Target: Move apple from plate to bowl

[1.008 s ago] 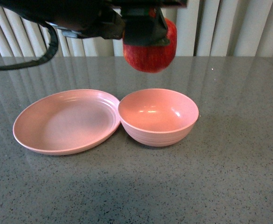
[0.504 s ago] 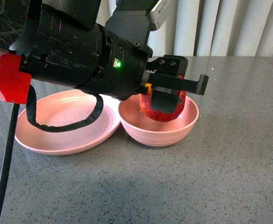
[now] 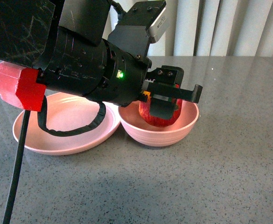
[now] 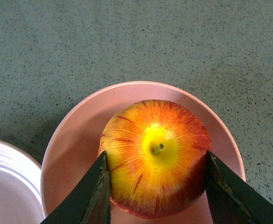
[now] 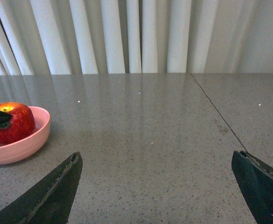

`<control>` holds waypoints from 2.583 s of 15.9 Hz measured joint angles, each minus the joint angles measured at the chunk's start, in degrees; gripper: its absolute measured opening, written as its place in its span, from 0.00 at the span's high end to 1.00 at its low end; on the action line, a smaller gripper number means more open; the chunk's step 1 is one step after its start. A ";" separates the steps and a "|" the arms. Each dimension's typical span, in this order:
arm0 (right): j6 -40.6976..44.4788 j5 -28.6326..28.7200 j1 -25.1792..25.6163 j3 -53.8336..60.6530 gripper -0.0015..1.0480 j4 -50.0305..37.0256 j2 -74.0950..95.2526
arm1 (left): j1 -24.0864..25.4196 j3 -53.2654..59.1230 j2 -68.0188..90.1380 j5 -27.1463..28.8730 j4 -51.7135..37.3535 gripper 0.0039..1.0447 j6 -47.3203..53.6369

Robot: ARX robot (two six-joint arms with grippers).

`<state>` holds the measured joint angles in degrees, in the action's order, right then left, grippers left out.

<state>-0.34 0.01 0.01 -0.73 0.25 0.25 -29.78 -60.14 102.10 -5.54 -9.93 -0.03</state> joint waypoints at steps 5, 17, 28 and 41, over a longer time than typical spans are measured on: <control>0.00 0.00 0.00 0.00 0.06 0.00 0.00 | 0.44 -0.07 0.28 -0.42 -0.44 0.17 -0.63; 0.00 0.00 0.00 0.00 0.06 0.02 0.00 | 10.23 6.64 -23.80 -2.29 -8.44 0.06 -8.24; 0.00 0.00 0.00 0.00 0.06 0.02 0.00 | 24.46 41.27 -59.98 11.04 -13.84 0.95 -0.98; 0.00 0.00 0.00 0.00 0.06 0.02 0.00 | 29.66 56.76 -79.56 5.55 -8.98 0.99 -0.83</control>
<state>-0.34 0.01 0.01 -0.73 0.27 0.25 -0.12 -3.38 22.55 0.01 -18.92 -0.86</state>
